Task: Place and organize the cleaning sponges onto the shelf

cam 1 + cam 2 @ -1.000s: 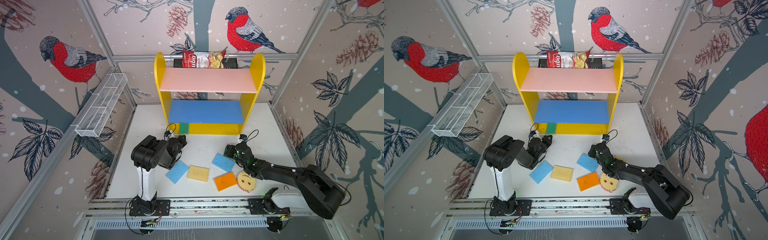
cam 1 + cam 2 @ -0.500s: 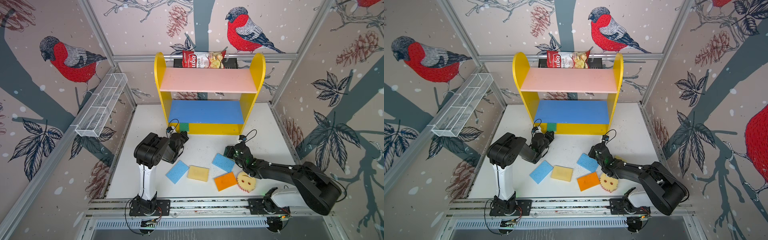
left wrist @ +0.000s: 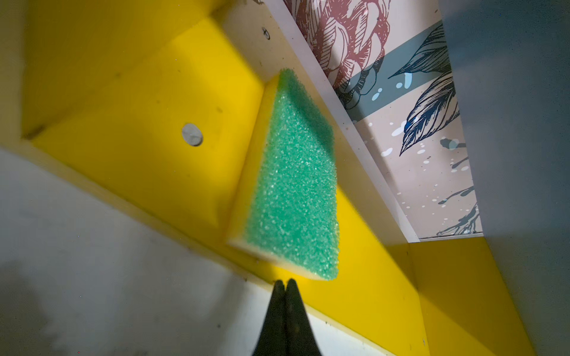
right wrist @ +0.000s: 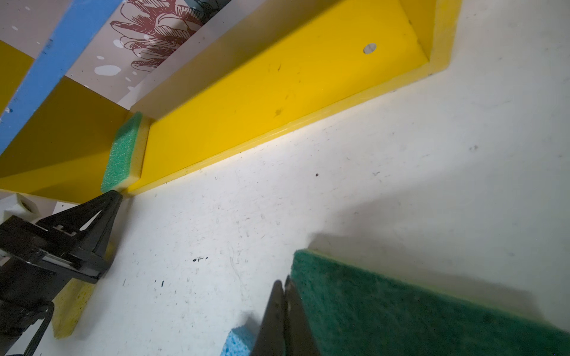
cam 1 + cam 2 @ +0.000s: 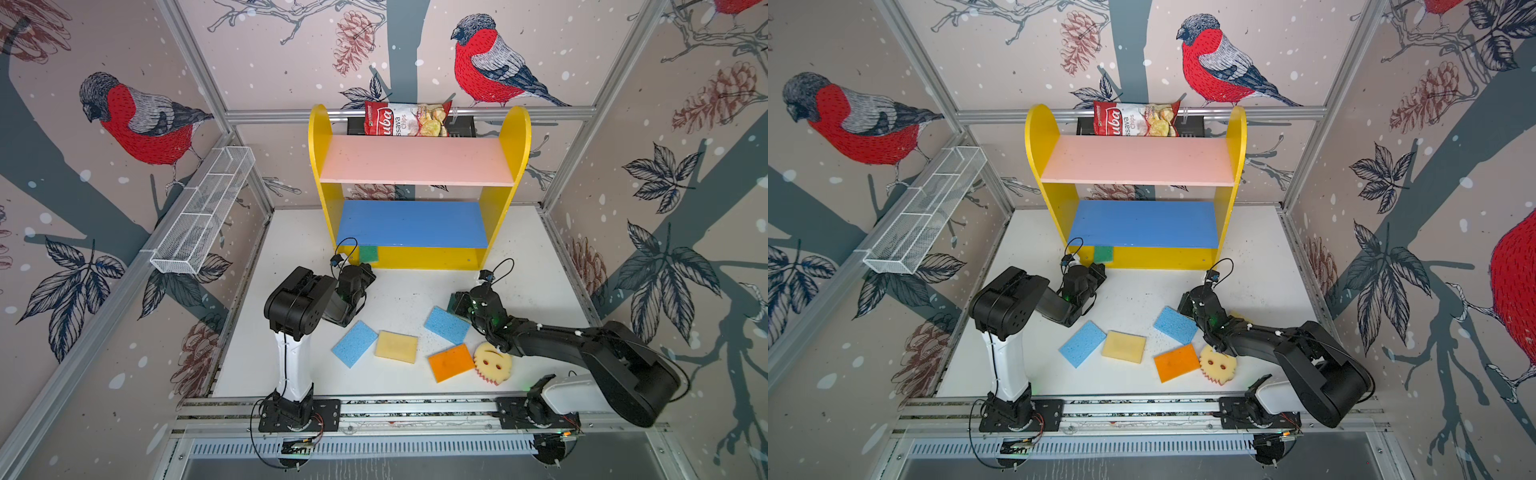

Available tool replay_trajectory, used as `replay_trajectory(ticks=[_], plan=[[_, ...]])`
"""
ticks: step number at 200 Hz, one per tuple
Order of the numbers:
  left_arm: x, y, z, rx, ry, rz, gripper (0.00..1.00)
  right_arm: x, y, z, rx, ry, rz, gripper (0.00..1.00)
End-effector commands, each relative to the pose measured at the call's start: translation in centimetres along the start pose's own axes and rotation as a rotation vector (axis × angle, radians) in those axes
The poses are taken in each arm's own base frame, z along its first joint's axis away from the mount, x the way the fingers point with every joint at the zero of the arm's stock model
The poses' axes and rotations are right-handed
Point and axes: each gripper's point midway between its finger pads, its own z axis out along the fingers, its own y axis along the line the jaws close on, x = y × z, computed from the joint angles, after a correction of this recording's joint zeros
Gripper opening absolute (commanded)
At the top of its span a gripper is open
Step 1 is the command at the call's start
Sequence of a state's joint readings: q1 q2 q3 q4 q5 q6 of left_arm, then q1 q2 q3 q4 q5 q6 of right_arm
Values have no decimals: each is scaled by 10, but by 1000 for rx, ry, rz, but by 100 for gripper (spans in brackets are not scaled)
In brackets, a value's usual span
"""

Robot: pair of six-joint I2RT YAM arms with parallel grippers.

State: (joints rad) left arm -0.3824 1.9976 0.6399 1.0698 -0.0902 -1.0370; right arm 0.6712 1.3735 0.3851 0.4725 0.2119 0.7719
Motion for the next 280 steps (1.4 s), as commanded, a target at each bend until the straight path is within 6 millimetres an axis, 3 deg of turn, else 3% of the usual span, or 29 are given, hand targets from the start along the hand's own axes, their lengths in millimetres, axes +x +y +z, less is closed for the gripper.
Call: replay_trajectory(ticks=[1,50,73,123,167,189,227,255,280], plan=[[2,14,-1,-60,5,36,0,-5,7,0,-28,-16,-7,0],[-2,8,-11,-45,5,50,0,-6,11,-4,-38,-20,-30,0],[-10,4,-29,-52,-17,72,0,-8,16,-9,-25,-40,-70,0],[-29,18,-72,-89,-74,96,0,-10,31,-22,-39,-68,-100,0],[-64,15,-112,-164,-155,169,0,-5,25,-32,-11,-72,-139,3],[-72,2,-126,-152,-162,211,0,0,19,-35,2,-65,-161,6],[-53,-10,-123,-87,-44,223,0,10,25,-28,1,-37,-204,8],[-29,-32,-109,83,61,192,0,17,34,-18,-20,-13,-207,7],[-21,-48,-89,160,109,157,0,16,44,-13,-40,-6,-197,7]])
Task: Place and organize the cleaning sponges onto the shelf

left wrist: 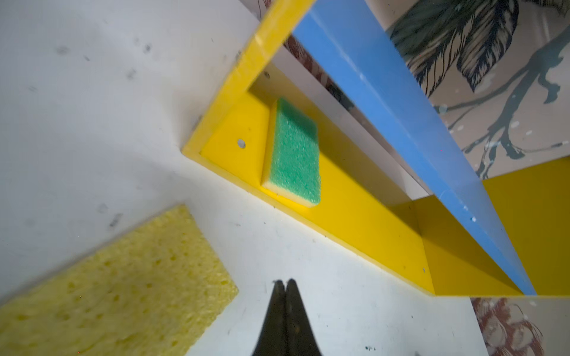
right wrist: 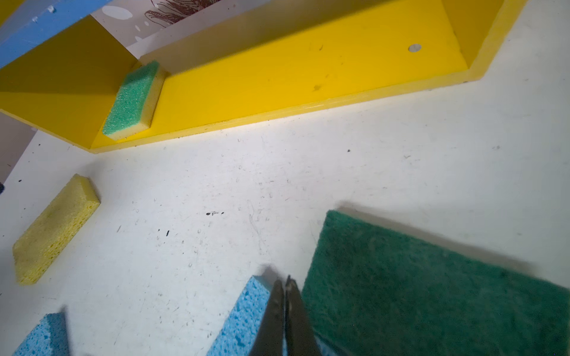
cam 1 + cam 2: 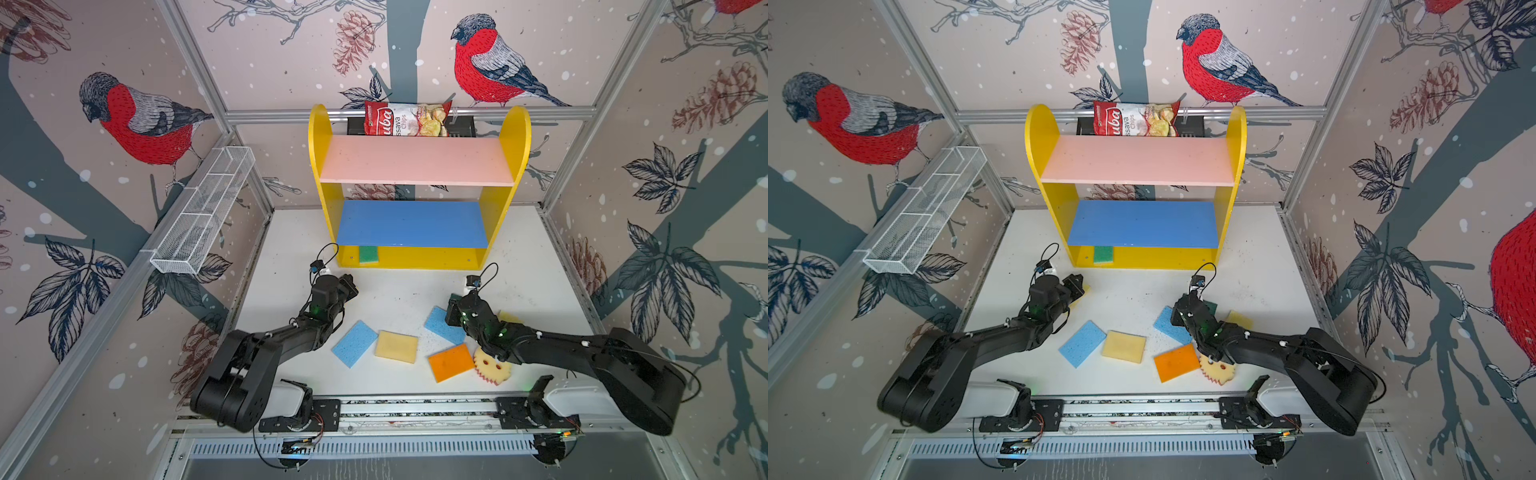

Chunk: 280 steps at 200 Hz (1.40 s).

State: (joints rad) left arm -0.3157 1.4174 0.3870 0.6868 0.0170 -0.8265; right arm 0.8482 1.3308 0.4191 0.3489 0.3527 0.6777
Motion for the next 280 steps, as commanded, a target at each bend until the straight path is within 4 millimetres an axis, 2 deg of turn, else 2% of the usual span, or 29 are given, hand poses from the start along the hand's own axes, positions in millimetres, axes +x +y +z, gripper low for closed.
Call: replay_trajectory(ticks=[1,18,42,98,157,205,280], plan=[[-5,-40,12,183,23,-22,0,-10,15,3,-46,-25,8,7],[-4,-44,28,184,39,-20,0,-13,19,3,-57,-35,16,7],[-3,-39,44,163,39,-55,0,-11,16,4,-43,-31,17,7],[7,-12,72,82,30,-115,0,-5,9,8,-17,-13,9,7],[5,2,81,63,-28,-164,0,-8,13,14,-20,-10,3,7],[-3,15,87,9,-82,-179,0,0,9,20,-10,12,4,6],[0,33,99,-41,-116,-217,0,7,1,24,10,30,3,6]])
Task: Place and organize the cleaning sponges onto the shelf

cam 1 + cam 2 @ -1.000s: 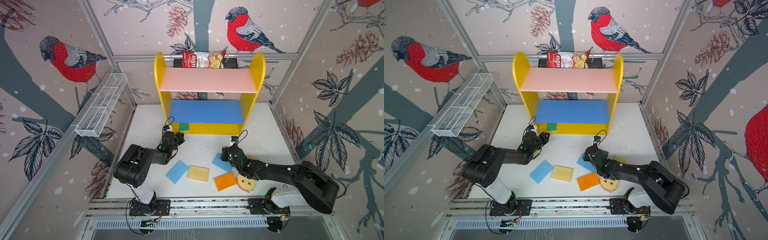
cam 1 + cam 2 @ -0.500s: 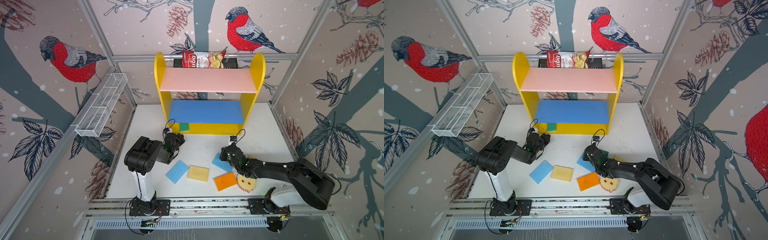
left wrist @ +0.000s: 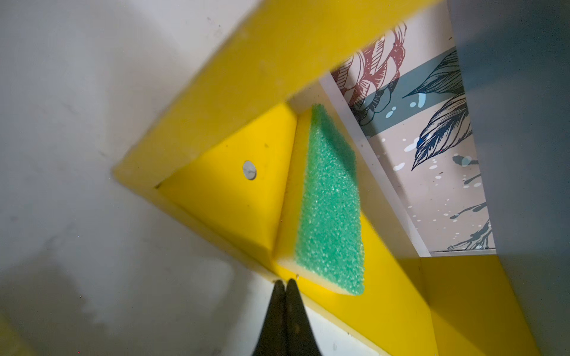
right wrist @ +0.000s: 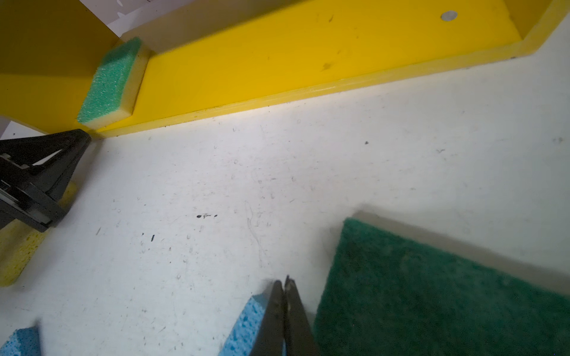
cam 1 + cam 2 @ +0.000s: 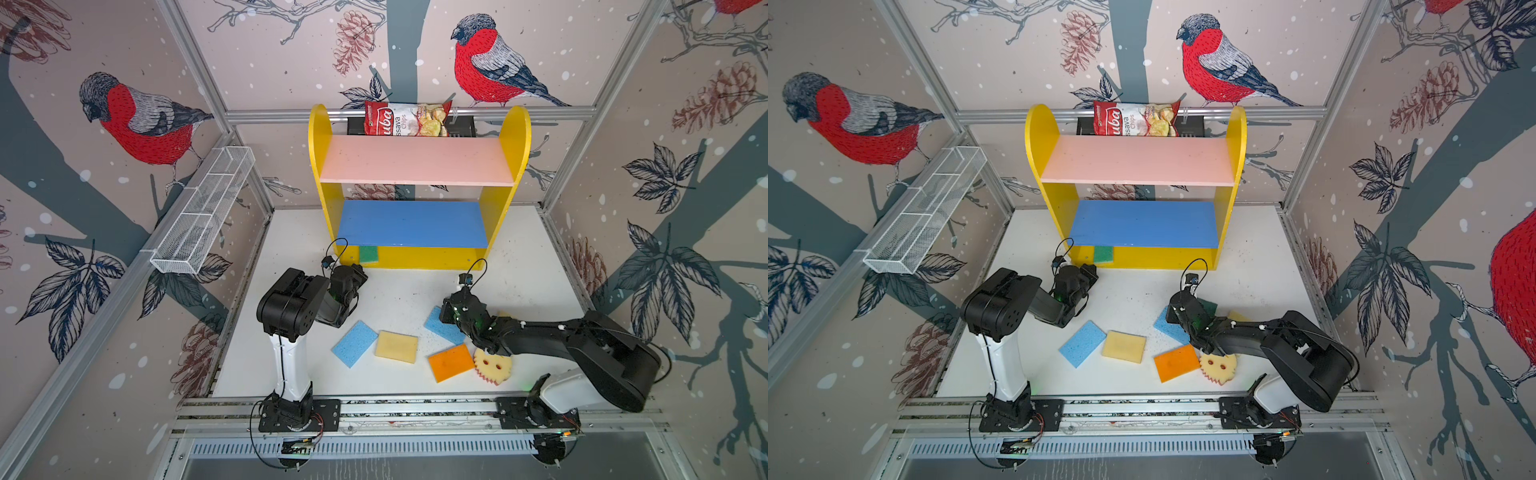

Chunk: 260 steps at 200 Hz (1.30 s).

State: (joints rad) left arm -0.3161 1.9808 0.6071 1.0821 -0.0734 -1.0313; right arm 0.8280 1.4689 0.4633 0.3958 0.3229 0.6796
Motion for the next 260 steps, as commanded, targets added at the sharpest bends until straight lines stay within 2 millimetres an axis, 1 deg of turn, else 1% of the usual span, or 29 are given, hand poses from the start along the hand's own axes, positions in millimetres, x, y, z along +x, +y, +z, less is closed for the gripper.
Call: replay_trajectory(ticks=[1,52,63,120,135,153,186,192,216,226,231,237,253,260], plan=[[-1,9,4,-27,-17,-10,0,-4,2,1,-10,-17,5,6],[5,20,13,-52,-14,-30,0,0,2,6,-12,-1,8,6],[6,24,12,-62,-14,-34,0,0,2,6,-12,2,7,6],[1,25,6,-76,-34,-27,0,1,3,9,-12,10,5,6],[-1,19,3,-60,-35,-25,0,1,4,9,-18,12,5,6],[-3,6,-5,-29,-32,-12,0,-1,7,6,-27,9,-2,6],[1,-21,-28,7,-12,56,0,-11,9,-7,-23,-22,-36,6],[1,-22,-34,5,-11,65,0,-13,9,-11,-21,-27,-47,7],[-4,-26,-59,9,-24,75,0,-16,5,-27,-11,-31,-93,14],[-7,-29,-68,13,-25,88,0,-15,1,-34,-7,-25,-119,20],[-8,-31,-72,15,-23,101,0,-11,-3,-35,1,-10,-139,24],[-9,-34,-76,14,-16,117,0,-14,-2,-41,-7,-16,-153,29],[-11,-40,-88,12,6,161,0,-6,-10,-47,11,20,-198,39],[-11,-45,-93,20,18,183,0,-2,-13,-49,15,35,-213,42]])
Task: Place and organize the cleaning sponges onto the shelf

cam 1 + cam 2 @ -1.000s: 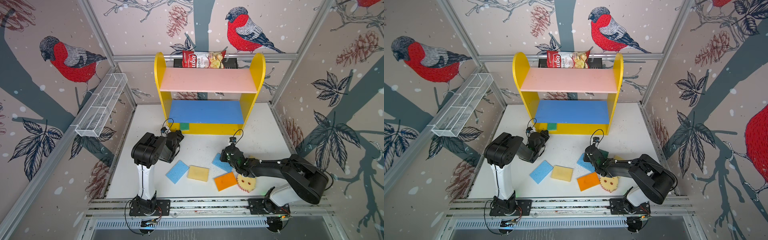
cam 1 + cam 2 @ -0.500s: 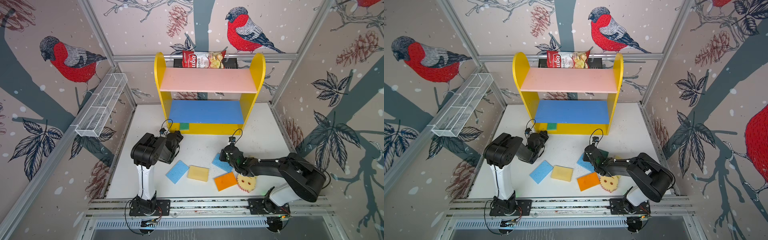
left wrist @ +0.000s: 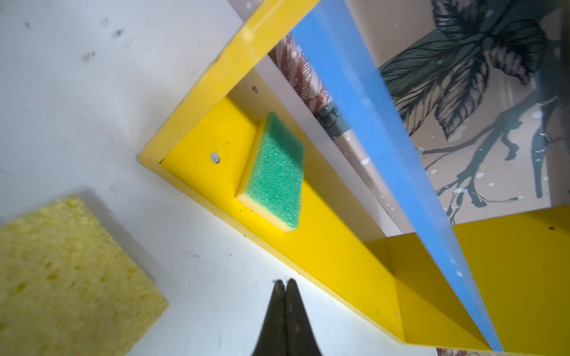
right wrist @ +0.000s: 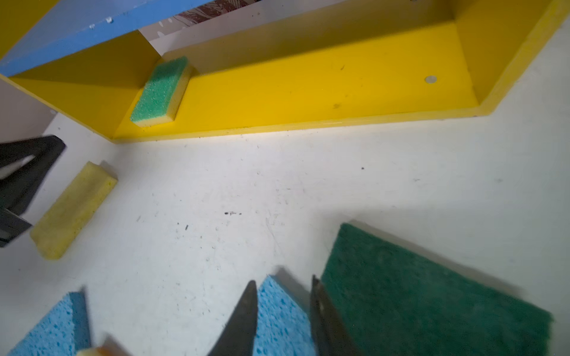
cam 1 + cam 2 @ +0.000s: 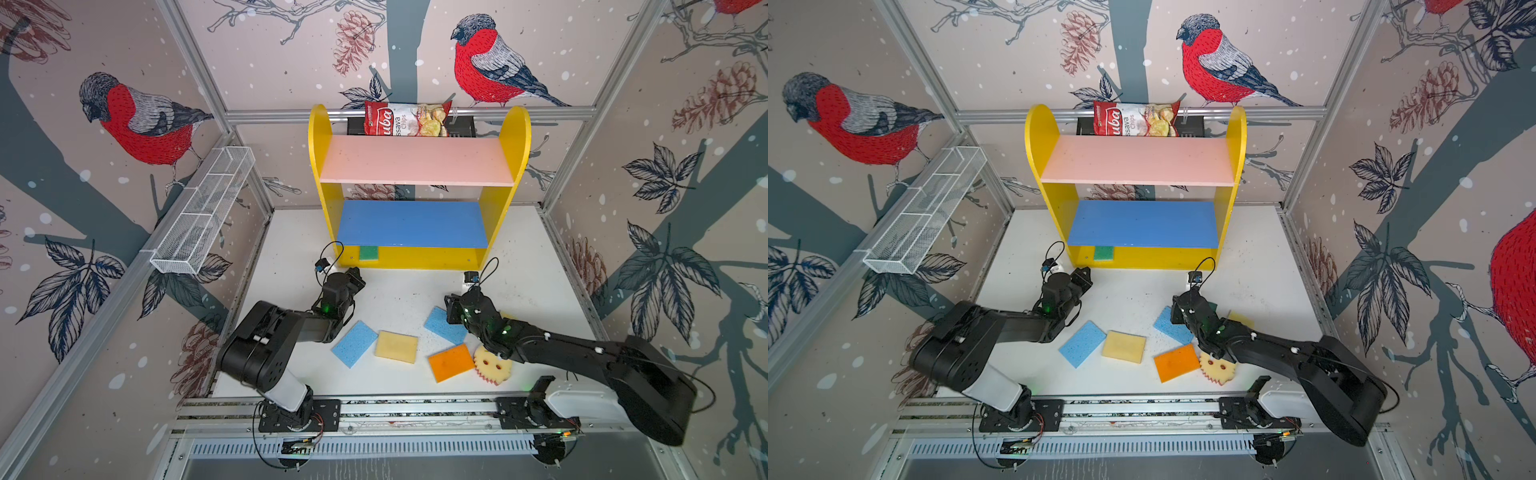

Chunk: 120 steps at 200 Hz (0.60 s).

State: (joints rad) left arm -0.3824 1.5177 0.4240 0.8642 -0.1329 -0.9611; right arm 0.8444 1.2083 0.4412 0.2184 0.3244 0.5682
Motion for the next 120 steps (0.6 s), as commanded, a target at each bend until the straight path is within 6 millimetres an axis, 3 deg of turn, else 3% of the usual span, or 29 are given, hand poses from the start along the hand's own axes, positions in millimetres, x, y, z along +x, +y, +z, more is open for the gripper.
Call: replay_trajectory(ticks=[1,37,85,120], plan=[[4,1,-13,-31,57,99,0,21,-16,-8,53,84,-112,42],[5,-7,-39,-27,122,152,2,39,-4,-14,-47,138,-161,45],[10,12,-73,-77,138,155,7,76,30,2,-145,267,-244,25],[15,20,-88,-77,135,143,9,82,66,21,-234,296,-227,24]])
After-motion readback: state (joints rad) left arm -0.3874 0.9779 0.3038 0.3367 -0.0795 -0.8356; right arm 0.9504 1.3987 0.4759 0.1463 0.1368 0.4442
